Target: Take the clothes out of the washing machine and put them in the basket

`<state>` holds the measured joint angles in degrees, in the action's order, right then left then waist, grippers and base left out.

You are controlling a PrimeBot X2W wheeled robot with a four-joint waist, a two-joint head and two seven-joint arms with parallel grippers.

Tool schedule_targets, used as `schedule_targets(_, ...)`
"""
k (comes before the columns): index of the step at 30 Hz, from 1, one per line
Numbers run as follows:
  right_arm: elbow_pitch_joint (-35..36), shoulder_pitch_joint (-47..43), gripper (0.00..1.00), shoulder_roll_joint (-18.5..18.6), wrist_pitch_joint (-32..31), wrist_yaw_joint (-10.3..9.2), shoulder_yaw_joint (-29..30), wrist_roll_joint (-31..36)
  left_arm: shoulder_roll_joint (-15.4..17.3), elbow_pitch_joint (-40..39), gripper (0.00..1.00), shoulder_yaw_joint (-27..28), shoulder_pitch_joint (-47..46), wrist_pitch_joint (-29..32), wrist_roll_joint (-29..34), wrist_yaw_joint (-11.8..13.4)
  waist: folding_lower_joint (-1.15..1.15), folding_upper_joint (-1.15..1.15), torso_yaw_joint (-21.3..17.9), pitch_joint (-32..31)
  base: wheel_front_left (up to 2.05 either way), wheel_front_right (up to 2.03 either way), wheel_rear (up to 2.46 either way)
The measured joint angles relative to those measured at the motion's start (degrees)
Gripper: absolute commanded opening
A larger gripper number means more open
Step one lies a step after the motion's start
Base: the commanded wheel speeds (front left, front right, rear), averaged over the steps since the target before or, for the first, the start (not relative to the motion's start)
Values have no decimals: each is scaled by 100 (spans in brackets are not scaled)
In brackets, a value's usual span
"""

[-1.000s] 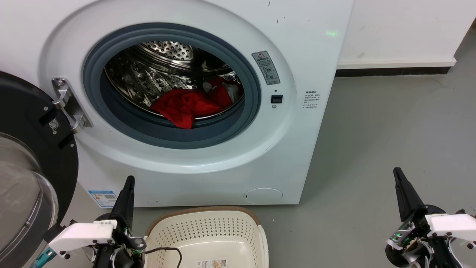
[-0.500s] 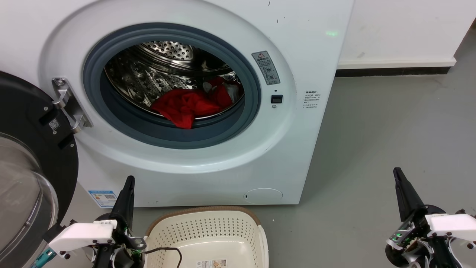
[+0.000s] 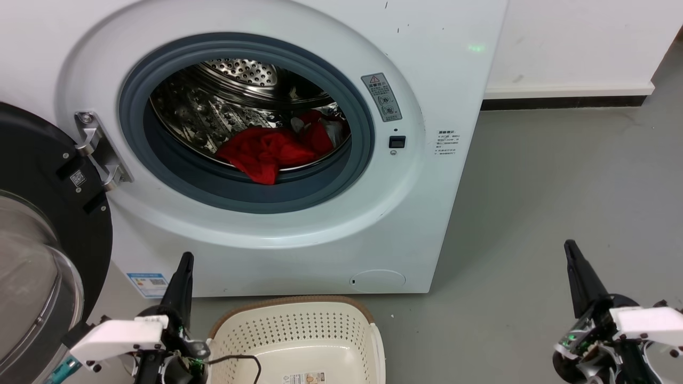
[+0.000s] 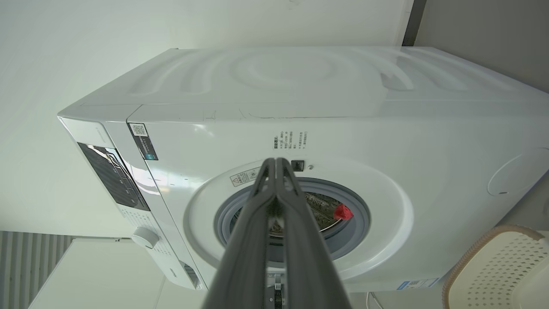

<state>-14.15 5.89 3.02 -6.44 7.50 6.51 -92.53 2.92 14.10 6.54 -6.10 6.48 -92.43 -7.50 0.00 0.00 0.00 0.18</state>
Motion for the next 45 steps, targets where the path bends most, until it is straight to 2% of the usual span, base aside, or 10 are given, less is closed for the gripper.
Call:
schedule_targets(1, -21, -9, 100, 0, 1, 0, -1, -1, 0, 26, 100, -4, 7, -3, 0, 1, 0, 0, 0, 0, 0, 0, 0)
schedule_targets(11, 29, -166, 100, -7, 240, -1, -162, 199, -14, 53, 100, -123, 127, -234, 42, 3, 0, 0, 1, 5, 0, 0, 0)
schedule_targets(19, 212, -264, 100, -7, 446, -1, -221, 662, -14, -146, 100, -174, 119, -445, 479, 3, 0, 0, 5, 14, 0, 0, 0)
schedule_targets(27, 422, -314, 100, -8, 645, 0, -272, 1552, -13, -353, 100, -242, 108, -639, 1120, 3, 0, 0, 6, 19, 0, 0, 0)
schedule_targets(45, 882, -490, 100, -8, 1029, -1, -402, 3950, -13, -615, 100, -474, 78, -1028, 3151, 3, 0, 0, 21, 11, 0, 0, 0)
